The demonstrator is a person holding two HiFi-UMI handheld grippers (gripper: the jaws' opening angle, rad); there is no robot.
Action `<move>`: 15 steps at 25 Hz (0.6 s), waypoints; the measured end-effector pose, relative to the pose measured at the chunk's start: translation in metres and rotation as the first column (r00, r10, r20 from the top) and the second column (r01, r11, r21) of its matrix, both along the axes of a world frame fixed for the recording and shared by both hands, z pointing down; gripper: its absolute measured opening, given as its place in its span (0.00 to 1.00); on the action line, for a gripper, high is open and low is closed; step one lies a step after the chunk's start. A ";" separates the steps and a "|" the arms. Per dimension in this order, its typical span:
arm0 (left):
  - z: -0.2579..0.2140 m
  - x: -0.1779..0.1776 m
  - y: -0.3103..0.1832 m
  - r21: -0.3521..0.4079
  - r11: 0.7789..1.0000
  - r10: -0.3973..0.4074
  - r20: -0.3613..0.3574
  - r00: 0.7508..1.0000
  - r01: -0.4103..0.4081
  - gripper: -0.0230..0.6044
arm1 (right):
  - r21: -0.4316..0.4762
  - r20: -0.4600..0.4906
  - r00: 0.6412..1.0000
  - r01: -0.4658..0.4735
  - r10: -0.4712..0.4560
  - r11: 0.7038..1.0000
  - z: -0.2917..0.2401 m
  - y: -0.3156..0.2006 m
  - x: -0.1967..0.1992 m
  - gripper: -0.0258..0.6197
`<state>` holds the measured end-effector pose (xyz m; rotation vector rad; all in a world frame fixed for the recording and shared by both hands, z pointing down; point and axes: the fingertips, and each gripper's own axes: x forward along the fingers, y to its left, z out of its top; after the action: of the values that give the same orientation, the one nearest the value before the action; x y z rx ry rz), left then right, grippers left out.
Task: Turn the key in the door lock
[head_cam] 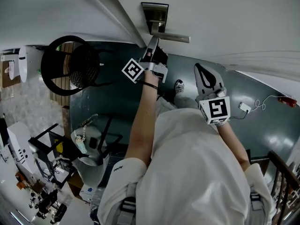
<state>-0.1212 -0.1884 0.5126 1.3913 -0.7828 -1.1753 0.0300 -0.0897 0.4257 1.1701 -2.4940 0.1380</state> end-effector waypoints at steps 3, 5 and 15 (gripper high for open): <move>-0.003 0.000 0.002 0.022 1.000 0.007 0.123 0.992 -0.010 0.12 | 0.002 0.002 1.000 -0.004 0.004 1.000 -0.003 -0.001 -0.001 0.03; -0.002 0.001 0.003 0.022 0.999 0.022 0.189 0.982 -0.026 0.15 | 0.002 0.004 1.000 -0.008 0.008 1.000 -0.003 -0.004 -0.001 0.03; 0.012 0.008 0.026 -0.055 0.982 0.145 0.832 0.536 -0.181 0.24 | 0.000 0.004 1.000 -0.002 0.002 1.000 -0.002 0.001 -0.010 0.03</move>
<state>-0.1128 -0.1622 0.5245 2.0380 -1.2490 -0.2896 0.0199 -0.0890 0.4234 1.1731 -2.4970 0.1409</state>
